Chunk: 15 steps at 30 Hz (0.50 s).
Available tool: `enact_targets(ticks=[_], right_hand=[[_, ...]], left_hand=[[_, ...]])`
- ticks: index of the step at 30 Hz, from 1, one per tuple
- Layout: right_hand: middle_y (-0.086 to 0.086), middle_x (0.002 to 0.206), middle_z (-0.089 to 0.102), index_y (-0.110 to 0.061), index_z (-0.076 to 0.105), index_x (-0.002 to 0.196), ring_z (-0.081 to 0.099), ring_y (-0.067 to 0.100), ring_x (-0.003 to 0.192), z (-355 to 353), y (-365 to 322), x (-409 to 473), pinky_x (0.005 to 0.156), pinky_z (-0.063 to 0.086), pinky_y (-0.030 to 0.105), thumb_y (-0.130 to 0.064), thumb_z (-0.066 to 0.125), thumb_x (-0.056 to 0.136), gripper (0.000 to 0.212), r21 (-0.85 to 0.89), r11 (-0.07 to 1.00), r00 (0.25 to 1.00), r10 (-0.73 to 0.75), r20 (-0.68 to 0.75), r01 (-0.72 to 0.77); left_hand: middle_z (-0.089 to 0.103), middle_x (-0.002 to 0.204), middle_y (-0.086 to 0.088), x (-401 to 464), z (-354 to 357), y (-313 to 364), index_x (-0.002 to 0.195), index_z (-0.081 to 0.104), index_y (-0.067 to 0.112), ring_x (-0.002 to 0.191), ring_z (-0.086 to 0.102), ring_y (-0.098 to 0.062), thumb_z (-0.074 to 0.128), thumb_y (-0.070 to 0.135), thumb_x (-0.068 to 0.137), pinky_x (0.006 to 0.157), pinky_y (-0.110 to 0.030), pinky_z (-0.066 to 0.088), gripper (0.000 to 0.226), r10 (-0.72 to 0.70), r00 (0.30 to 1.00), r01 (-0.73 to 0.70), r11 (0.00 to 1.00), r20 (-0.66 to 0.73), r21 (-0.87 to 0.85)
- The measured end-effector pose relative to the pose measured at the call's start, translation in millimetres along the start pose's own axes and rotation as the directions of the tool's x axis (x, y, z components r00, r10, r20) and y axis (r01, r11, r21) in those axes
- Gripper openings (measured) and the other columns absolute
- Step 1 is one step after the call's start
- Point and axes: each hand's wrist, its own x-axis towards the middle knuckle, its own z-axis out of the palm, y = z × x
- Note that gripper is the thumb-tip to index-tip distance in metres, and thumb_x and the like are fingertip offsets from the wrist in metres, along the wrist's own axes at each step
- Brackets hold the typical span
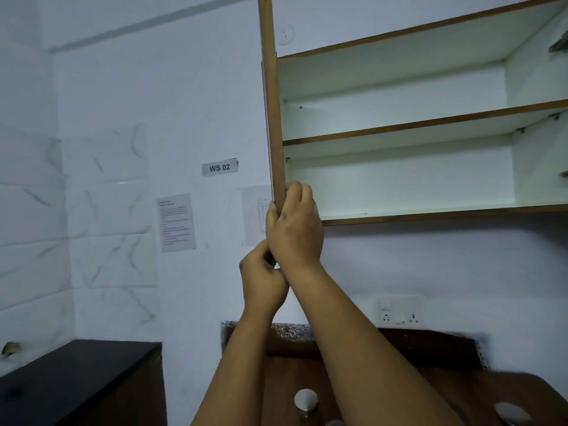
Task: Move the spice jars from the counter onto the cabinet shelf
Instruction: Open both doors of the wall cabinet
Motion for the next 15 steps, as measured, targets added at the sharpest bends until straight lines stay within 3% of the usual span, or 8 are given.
enact_targets(ticks=[5, 8, 11, 15], right_hand=[[0.004, 0.103, 0.052, -0.011, 0.054, 0.105, 0.053, 0.02, 0.087, 33, -45, -14, 0.06, 0.037, 0.023, -0.023, 0.059, 0.09, 0.019, 0.032, 0.999, 1.0, -0.009, -0.016, 0.009], [0.004, 0.103, 0.053, -0.012, 0.055, 0.105, 0.052, 0.019, 0.085, 56, -74, -22, 0.06, 0.032, 0.022, -0.021, 0.062, 0.088, 0.021, 0.023, 1.0, 1.0, -0.002, 0.0, 0.002], [0.003, 0.099, 0.054, -0.013, 0.056, 0.104, 0.047, 0.017, 0.076, 78, -100, -28, 0.057, 0.031, 0.023, -0.017, 0.063, 0.087, 0.02, -0.01, 0.999, 0.999, 0.04, 0.019, -0.04], [0.005, 0.102, 0.054, -0.013, 0.056, 0.111, 0.05, 0.018, 0.078, 98, -123, -32, 0.058, 0.038, 0.024, -0.016, 0.062, 0.089, 0.023, -0.04, 0.998, 0.998, 0.041, 0.054, -0.039]], left_hand=[[0.054, 0.051, 0.005, 17, -55, -22, 0.06, 0.057, 0.027, 0.049, 0.04, -0.004, 0.065, -0.003, 0.082, 0.045, -0.015, 0.035, 0.038, -0.034, 0.999, 0.034, 0.999, 0.025, -0.033], [0.056, 0.049, 0.012, 27, -88, -35, 0.058, 0.058, 0.029, 0.047, 0.046, -0.001, 0.063, -0.003, 0.085, 0.044, -0.012, 0.036, 0.042, -0.093, 0.995, 0.094, 0.994, 0.03, -0.058], [0.046, 0.041, 0.015, 37, -118, -44, 0.046, 0.054, 0.032, 0.041, 0.039, -0.001, 0.057, -0.003, 0.087, 0.041, -0.011, 0.03, 0.055, -0.145, 0.989, 0.148, 0.988, 0.039, -0.055], [0.04, 0.038, 0.013, 47, -144, -56, 0.043, 0.052, 0.031, 0.04, 0.031, -0.002, 0.055, -0.002, 0.087, 0.04, -0.011, 0.025, 0.055, -0.171, 0.983, 0.174, 0.984, 0.06, -0.042]])
